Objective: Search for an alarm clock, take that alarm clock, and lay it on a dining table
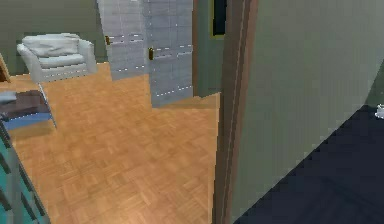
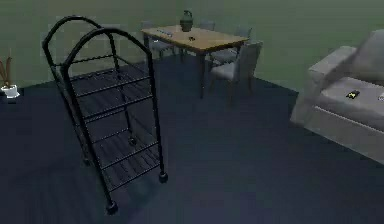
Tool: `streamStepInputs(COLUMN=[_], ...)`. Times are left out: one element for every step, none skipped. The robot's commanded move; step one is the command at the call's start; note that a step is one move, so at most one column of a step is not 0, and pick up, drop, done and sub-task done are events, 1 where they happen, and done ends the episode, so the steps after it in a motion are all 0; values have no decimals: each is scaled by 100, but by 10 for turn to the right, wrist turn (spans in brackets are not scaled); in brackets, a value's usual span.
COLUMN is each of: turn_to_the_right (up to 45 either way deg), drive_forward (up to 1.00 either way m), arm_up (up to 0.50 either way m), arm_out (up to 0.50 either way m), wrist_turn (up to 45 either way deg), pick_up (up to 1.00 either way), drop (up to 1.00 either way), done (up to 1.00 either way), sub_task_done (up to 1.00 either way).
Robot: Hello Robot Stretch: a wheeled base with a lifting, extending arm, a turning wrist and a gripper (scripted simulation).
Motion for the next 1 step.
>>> streamStepInputs(turn_to_the_right=[0], drive_forward=[55], arm_up=[0], arm_out=[0], wrist_turn=[0], pick_up=[0], drop=[0], done=[0], sub_task_done=[0])
